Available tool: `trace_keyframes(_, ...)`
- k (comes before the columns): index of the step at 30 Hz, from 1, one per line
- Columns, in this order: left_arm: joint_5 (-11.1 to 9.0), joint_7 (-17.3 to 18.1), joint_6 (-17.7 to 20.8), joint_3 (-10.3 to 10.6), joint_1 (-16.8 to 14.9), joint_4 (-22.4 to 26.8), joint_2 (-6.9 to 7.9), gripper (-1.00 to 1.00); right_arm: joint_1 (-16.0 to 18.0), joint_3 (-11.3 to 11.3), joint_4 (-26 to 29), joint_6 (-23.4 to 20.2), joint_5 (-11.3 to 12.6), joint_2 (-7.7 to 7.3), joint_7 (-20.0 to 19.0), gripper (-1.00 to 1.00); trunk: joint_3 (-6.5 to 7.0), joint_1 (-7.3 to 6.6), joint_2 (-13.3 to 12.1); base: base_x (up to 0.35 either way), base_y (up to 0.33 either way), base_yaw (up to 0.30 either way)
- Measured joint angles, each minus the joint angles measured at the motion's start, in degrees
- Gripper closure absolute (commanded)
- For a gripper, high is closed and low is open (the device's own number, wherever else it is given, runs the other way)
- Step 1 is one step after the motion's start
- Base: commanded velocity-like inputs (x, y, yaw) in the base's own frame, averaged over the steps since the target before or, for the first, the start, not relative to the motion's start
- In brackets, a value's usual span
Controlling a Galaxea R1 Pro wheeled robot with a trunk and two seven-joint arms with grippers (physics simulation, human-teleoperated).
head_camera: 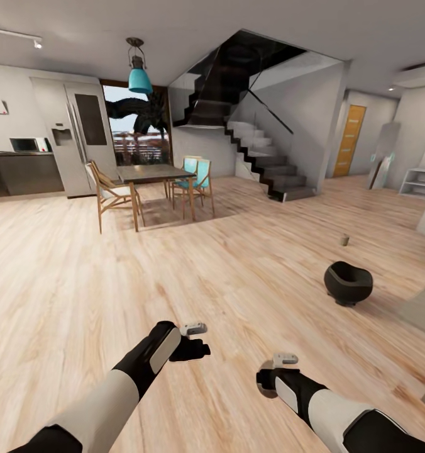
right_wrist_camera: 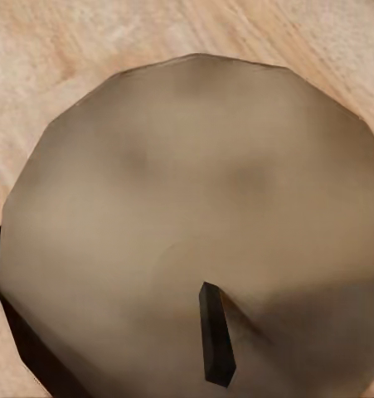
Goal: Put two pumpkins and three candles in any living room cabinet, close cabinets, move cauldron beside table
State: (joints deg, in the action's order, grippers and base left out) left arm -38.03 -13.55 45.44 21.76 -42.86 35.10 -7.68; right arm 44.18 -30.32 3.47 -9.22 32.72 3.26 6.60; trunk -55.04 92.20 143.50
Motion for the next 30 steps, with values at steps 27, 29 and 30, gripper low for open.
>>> trace_keyframes(27, 0.00, 0.00, 0.00, 0.00, -0.06, -0.01, -0.44, -1.00, 0.00, 0.00, 0.00, -0.02, 0.00, 0.00, 0.00, 1.00, 0.02, 0.00, 0.00, 0.304, 0.121, 0.000)
trace_keyframes(29, 0.02, 0.00, 0.00, 0.00, -0.03, -0.01, -0.44, -1.00, 0.00, -0.01, 0.00, -0.01, -0.01, 0.00, 0.00, 1.00, 0.11, 0.00, 0.00, 0.304, 0.119, 0.000)
trace_keyframes(30, 0.03, 0.00, 0.00, 0.00, -0.02, -0.01, -0.44, -1.00, 0.00, -0.01, 0.00, 0.00, -0.01, 0.00, 0.00, 1.00, 0.17, 0.00, 0.00, 0.305, 0.119, 0.000)
